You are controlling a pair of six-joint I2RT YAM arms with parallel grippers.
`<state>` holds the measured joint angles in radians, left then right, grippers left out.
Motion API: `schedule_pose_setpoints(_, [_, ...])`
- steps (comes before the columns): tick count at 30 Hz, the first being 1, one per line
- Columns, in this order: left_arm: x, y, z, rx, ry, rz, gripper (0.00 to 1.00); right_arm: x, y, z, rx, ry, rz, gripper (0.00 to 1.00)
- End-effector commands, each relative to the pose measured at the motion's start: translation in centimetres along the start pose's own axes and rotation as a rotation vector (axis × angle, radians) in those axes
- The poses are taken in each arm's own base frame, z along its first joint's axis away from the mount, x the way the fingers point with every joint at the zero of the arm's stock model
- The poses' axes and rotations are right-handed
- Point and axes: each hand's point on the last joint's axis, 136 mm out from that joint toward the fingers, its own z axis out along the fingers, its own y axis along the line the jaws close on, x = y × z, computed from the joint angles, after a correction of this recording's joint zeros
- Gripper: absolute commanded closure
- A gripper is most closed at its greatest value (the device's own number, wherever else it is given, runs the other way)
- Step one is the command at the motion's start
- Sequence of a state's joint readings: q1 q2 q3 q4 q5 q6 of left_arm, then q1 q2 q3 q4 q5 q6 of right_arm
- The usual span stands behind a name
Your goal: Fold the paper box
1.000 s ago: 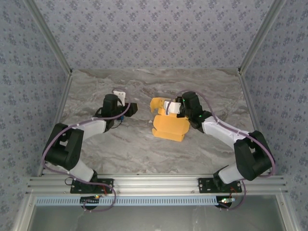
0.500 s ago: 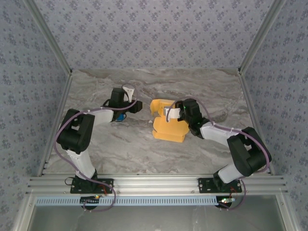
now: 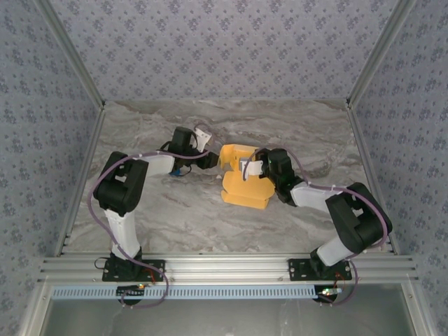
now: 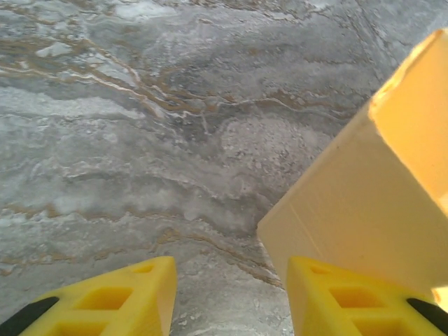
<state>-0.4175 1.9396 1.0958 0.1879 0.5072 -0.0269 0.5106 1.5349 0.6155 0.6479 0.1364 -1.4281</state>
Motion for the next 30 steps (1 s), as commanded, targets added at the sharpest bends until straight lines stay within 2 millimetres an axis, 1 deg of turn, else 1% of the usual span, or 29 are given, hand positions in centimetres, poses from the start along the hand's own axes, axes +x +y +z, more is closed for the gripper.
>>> schedule_pose_setpoints(1, [-0.6,-1.6,0.2,0.083,0.007,0.076,0.54,0.1,1.0,0.0,0.000,0.007,-0.036,1.00])
schedule_pose_setpoints(3, [-0.5,-1.7,0.3,0.091,0.016,0.088,0.54,0.0,1.0,-0.1,0.004,0.006,-0.038,1.00])
schedule_pose_setpoints(10, [-0.5,-3.0,0.4,0.173,0.025,0.133,0.52,-0.3,0.6,-0.3,0.027,-0.002,-0.042,1.00])
schedule_pose_setpoints(16, [-0.4,-3.6,0.3,0.206,0.039,0.147,0.51,-0.4,0.2,-0.4,0.045,-0.004,-0.042,1.00])
schedule_pose_setpoints(25, [-0.7,-4.2,-0.1,0.240,0.055,0.166,0.51,-1.0,-1.3,-0.7,0.124,-0.031,-0.015,1.00])
schedule_pose_setpoints(30, [-0.9,-4.6,-0.3,0.258,0.069,0.183,0.50,-1.6,-1.7,-0.6,0.170,-0.051,0.012,1.00])
